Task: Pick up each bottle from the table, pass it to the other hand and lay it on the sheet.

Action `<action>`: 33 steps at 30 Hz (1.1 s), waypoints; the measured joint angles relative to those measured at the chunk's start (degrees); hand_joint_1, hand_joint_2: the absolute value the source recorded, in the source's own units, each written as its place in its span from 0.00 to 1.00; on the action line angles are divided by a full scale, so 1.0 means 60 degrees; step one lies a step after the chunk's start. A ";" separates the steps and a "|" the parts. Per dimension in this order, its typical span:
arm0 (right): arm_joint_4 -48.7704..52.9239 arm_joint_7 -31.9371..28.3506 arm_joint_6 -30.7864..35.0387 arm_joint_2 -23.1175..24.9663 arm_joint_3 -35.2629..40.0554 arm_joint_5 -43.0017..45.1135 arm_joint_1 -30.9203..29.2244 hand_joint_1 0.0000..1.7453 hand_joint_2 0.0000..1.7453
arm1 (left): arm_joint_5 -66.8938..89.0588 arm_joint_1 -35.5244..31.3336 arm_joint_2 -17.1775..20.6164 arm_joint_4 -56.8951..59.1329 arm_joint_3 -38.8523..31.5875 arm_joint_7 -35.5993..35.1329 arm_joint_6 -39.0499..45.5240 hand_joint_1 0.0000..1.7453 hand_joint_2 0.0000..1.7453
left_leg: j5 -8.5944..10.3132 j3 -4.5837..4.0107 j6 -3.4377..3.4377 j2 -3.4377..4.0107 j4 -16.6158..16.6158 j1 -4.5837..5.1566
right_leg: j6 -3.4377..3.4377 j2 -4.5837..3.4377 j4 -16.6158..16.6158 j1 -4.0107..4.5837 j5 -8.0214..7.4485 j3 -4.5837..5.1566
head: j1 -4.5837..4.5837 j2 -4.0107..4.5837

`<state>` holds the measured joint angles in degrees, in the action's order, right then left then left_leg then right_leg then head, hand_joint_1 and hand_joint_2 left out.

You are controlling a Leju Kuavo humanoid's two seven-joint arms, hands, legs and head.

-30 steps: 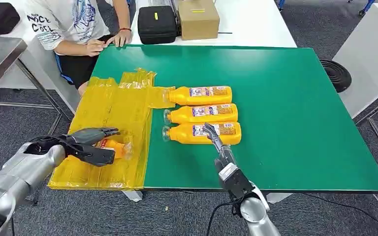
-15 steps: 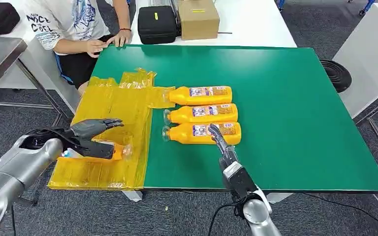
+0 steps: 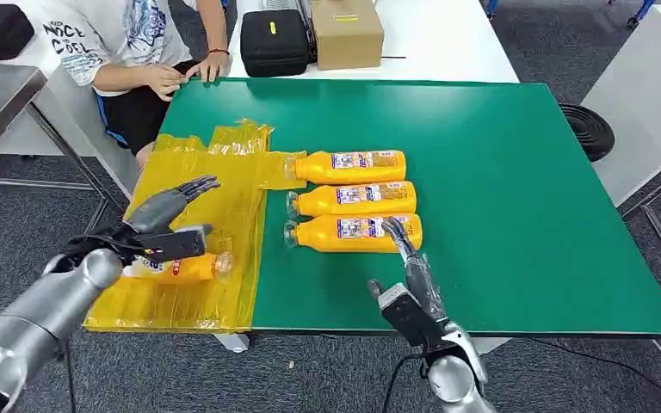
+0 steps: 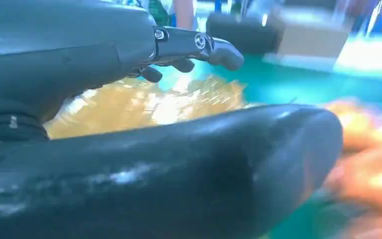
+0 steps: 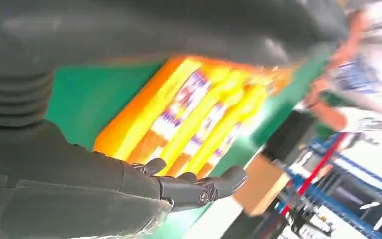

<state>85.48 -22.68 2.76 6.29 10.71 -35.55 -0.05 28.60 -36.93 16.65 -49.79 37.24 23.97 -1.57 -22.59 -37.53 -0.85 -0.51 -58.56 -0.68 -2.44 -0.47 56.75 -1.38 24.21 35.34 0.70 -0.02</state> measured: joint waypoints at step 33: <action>-0.7152 0.1595 -0.0543 -0.1016 0.0645 -0.3254 -0.5519 0.00 1.00 | -0.0252 0.3410 -0.3580 -0.1508 -0.3390 0.0445 0.1409 0.00 1.00 | 0.0004 -0.0020 -0.0022 -0.0003 -0.0002 0.0004 | -0.0008 0.0009 0.0000 0.0001 -0.0008 0.0001 | -0.0004 0.0000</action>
<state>42.57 -13.12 -0.50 0.20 14.58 -55.08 -33.17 27.08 -16.47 -4.83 -58.84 16.89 26.64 6.89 -22.57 -37.65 -0.98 -0.52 -58.57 -0.65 -2.49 -0.42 56.75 -1.37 24.16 35.34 0.68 -0.02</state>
